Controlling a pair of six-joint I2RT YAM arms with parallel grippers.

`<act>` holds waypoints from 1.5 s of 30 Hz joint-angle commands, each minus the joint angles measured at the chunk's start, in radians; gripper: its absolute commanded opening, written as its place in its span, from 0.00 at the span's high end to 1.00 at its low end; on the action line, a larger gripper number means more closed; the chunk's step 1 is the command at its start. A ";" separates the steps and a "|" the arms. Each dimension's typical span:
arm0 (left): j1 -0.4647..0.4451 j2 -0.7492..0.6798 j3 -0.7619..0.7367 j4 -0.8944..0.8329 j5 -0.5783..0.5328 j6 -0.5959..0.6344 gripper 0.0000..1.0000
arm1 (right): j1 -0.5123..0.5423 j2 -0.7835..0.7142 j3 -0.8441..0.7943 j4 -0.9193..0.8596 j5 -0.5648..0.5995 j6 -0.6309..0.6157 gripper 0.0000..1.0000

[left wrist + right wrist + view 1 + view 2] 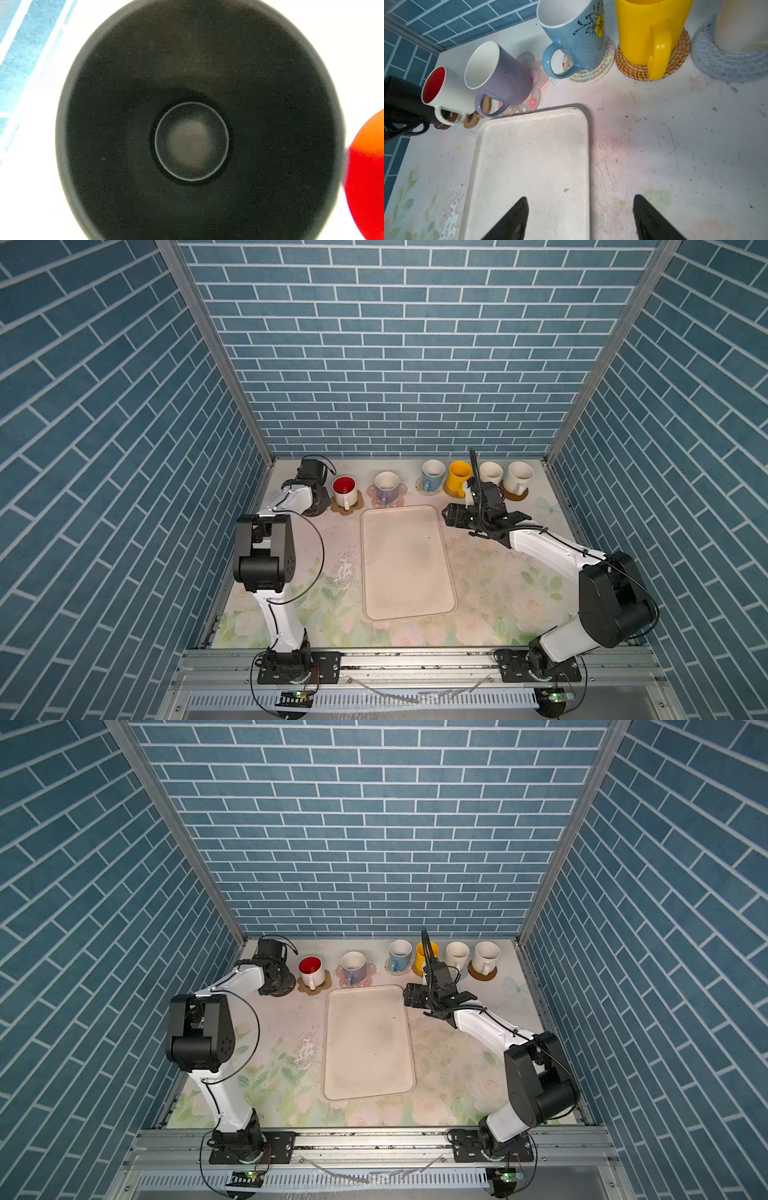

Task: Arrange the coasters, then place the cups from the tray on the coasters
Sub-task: 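Lift and carry the black mug with left gripper to the brown round coaster, then set the black mug on the brown coaster and open left gripper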

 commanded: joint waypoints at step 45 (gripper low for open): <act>0.016 -0.447 -0.251 0.053 0.005 0.011 0.01 | -0.038 -0.311 -0.134 -0.042 0.132 -0.044 0.10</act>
